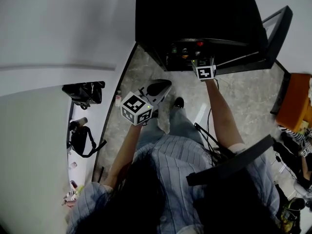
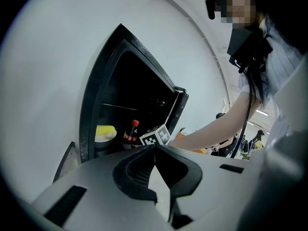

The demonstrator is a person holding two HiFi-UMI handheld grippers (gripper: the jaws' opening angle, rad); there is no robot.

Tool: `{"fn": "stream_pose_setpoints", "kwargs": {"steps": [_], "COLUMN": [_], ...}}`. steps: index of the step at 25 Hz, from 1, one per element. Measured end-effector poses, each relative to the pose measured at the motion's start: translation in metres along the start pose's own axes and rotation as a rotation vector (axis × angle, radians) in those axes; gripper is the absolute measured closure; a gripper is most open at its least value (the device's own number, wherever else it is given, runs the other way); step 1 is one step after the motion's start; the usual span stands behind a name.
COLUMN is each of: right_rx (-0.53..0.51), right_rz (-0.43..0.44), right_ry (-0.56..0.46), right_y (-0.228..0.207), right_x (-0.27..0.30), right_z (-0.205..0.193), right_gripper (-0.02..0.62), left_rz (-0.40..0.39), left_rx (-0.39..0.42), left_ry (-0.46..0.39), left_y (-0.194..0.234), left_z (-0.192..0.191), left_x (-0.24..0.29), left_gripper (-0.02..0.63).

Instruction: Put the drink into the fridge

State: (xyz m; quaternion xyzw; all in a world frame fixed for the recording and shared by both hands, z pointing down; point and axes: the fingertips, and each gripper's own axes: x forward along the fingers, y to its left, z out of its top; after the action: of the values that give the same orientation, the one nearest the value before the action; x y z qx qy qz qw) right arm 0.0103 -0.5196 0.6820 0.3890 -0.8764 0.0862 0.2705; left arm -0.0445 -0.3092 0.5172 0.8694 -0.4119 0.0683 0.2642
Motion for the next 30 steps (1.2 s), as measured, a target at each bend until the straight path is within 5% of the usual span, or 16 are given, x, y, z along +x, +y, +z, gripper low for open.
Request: {"fn": "stream_pose_setpoints", "kwargs": {"steps": [18,30], "right_rx": [-0.055,0.233], "right_rz": [-0.014,-0.078], "right_ry": [0.036,0.142], "right_y": [-0.019,-0.027], "right_x": [0.024,-0.001], "right_z": [0.007,-0.037], "right_gripper": [0.298,0.298], "left_rz": [0.096,0.106], "left_rx": [-0.053,-0.073], "left_ry": [-0.007,-0.009], "left_y": [0.015,0.02], "left_z": [-0.013,-0.019], "left_x": [-0.034,-0.042], "left_gripper": [0.598,0.598]}}
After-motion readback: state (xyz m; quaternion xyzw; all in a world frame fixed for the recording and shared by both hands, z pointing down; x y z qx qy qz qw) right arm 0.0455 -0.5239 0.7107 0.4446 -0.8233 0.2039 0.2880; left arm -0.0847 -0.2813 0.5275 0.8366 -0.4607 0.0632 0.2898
